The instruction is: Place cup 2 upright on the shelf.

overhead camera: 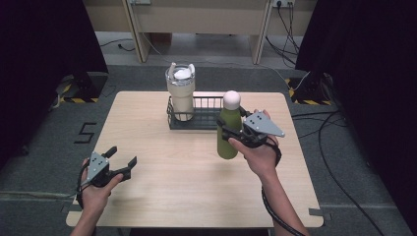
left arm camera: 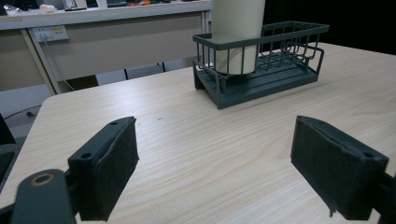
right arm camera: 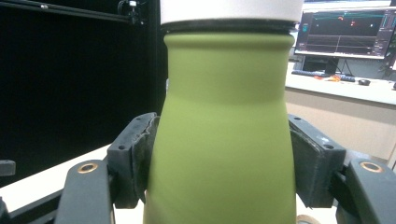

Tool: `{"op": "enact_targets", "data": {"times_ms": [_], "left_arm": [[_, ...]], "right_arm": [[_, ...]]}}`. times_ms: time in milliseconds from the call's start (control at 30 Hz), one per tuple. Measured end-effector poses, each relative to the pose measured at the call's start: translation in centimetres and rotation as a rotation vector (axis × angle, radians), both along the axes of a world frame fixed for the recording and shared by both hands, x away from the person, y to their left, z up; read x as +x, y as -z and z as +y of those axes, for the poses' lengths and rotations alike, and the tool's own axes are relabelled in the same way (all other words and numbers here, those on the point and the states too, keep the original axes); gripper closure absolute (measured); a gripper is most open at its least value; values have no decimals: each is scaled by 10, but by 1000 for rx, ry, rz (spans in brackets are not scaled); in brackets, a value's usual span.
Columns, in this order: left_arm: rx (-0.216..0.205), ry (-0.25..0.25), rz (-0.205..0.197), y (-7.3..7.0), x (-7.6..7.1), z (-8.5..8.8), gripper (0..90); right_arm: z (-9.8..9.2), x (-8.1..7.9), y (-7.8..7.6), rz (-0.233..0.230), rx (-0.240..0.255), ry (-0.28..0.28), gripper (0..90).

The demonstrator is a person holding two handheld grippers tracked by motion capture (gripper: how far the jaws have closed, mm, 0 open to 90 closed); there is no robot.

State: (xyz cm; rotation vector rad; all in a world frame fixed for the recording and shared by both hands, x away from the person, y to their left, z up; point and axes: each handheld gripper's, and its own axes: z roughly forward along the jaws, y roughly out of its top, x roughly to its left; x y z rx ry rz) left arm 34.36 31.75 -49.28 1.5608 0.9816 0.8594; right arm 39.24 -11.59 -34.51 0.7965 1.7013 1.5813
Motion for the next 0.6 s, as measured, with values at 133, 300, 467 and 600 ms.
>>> {"op": "enact_targets", "data": {"times_ms": [133, 300, 467, 600], "left_arm": [[0, -1, 0, 0, 0, 0, 142], [0, -1, 0, 0, 0, 0, 142], [2, -1, 3, 0, 0, 0, 142], [-1, -2, 2, 0, 0, 1, 142]], "right_arm": [[2, 4, -2, -4, 0, 4, 325], [3, 9, -5, -4, 1, 9, 325], [4, 13, -6, -3, 1, 14, 326], [6, 17, -10, -5, -2, 15, 326]]}}
